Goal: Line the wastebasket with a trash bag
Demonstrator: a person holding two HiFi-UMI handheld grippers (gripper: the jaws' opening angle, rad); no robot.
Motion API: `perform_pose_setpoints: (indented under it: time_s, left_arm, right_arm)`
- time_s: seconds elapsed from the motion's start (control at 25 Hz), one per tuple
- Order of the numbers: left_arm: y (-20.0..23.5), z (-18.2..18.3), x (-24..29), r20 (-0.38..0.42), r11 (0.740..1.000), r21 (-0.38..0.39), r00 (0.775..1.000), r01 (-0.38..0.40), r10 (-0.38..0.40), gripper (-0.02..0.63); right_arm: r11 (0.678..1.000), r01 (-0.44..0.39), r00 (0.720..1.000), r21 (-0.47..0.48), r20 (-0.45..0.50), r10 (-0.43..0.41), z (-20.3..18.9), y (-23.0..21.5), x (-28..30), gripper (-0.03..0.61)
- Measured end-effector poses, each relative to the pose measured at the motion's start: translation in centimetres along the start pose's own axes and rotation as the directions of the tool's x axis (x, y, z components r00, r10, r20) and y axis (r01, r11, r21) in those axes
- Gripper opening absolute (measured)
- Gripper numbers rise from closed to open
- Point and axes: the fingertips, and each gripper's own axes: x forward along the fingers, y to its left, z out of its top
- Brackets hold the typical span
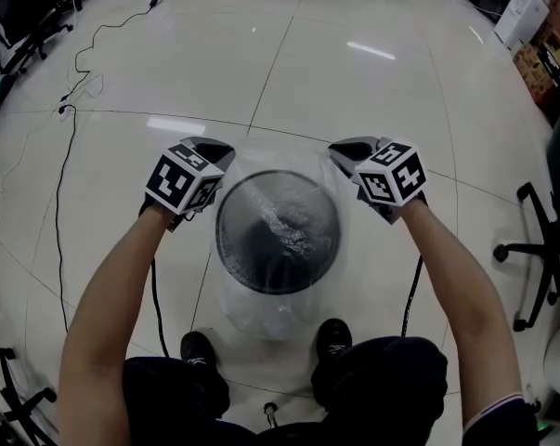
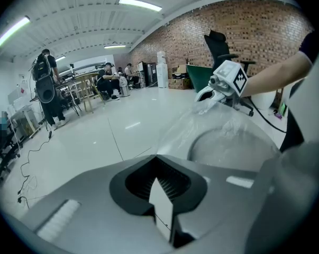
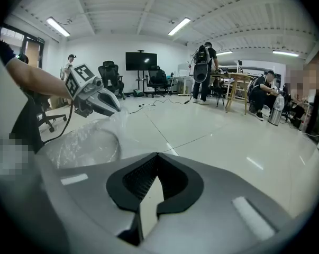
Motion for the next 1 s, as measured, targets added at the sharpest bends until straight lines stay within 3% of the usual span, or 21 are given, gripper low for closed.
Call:
perform_pose_setpoints:
  time_s: [0.44,1.0]
  left_arm:
    - [0.8,-2.2,4.5,-0.064,0.995,-0.004,0.993,0.102,-0.102,0.012]
    - [-0.3,-8.5,9.1,-0.154,0.976,-0.081,0.964,0.204,-0.215,0.012]
  right_arm:
    - [0.993,-0.119,0.991,-0.007,-0.053,0.119,-0.2,0.1,5.6,0.002]
    - [0.961,-0.266,0.948,0.076,-0.161,0.275,-5.9,0.4,10.7,0.002]
